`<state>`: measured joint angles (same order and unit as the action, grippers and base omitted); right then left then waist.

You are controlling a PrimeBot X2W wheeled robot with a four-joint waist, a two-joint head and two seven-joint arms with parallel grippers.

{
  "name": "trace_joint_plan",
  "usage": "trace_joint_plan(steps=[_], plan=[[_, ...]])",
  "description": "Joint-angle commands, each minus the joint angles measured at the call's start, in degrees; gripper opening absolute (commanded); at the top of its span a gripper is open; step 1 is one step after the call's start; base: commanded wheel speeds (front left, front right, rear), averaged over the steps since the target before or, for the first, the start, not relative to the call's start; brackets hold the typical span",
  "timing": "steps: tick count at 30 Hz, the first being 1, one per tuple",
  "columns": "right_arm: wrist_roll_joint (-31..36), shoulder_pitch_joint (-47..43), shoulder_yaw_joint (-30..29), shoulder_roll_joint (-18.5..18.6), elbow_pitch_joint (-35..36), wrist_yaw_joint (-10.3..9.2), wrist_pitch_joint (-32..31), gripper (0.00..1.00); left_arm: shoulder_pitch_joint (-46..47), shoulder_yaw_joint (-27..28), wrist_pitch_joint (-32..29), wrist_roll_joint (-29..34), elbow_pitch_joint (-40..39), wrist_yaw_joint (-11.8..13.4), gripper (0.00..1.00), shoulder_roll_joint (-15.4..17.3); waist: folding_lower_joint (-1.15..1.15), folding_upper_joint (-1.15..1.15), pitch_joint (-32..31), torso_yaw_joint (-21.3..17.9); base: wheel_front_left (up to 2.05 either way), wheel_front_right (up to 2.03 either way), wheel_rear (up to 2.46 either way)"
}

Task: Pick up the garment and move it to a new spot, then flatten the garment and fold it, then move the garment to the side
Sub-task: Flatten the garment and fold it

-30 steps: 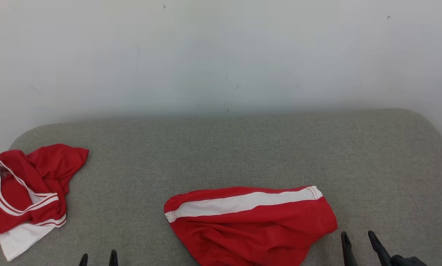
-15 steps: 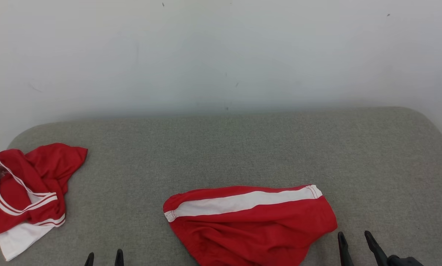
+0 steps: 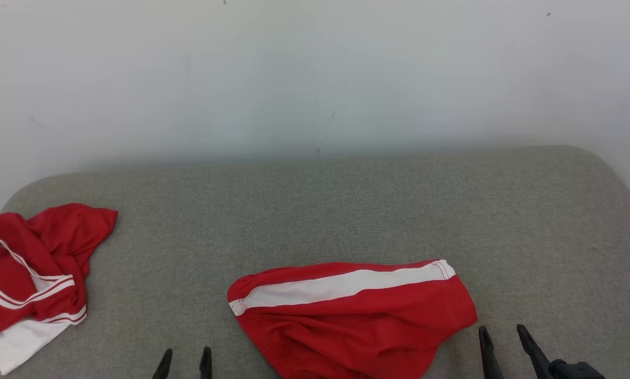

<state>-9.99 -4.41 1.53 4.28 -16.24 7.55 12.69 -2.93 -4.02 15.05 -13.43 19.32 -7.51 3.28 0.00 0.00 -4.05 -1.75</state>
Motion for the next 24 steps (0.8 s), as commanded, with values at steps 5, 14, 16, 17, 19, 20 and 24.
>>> trace_joint_plan(steps=[5,14,16,17,19,20,24], plan=[[0.1,1.58,0.96,0.61,0.04,-0.12,0.01,1.0,5.19,-3.68,-0.47,-2.95,5.76,0.06,1.0,0.87,0.0,0.0,0.67,-1.08,0.0,0.0,0.0],[-0.31,3.78,4.12,1.53,0.52,-0.12,-0.35,1.0,15.34,-6.58,-4.43,-8.74,16.96,0.06,1.0,2.4,0.0,0.0,2.78,-4.1,0.0,0.0,0.0],[-0.66,3.89,4.58,1.75,0.38,-0.12,-0.3,1.0,17.04,-6.91,-5.48,-9.65,19.38,0.06,1.0,2.56,0.0,0.0,3.38,-4.93,0.0,0.0,0.0],[-0.62,3.96,4.86,1.79,0.33,-0.12,-0.3,1.0,17.91,-7.0,-5.58,-9.93,20.32,0.06,1.0,2.74,0.0,0.0,3.68,-5.39,0.0,0.0,0.0],[-0.81,4.08,5.11,1.92,0.28,-0.12,-0.27,1.0,19.25,-7.41,-5.82,-10.75,22.04,0.05,1.0,3.02,0.0,0.0,4.22,-6.13,0.0,0.0,0.0],[-0.83,4.2,5.25,1.94,0.3,-0.12,-0.25,1.0,19.83,-7.49,-5.56,-11.11,22.75,0.05,1.0,3.2,0.0,0.0,4.47,-6.51,0.0,0.0,0.0],[-0.9,4.28,5.7,2.06,0.41,-0.12,-0.19,1.0,21.43,-7.82,-4.89,-12.8,24.76,0.05,1.0,3.78,0.0,0.0,5.19,-7.66,0.0,0.0,0.0]])
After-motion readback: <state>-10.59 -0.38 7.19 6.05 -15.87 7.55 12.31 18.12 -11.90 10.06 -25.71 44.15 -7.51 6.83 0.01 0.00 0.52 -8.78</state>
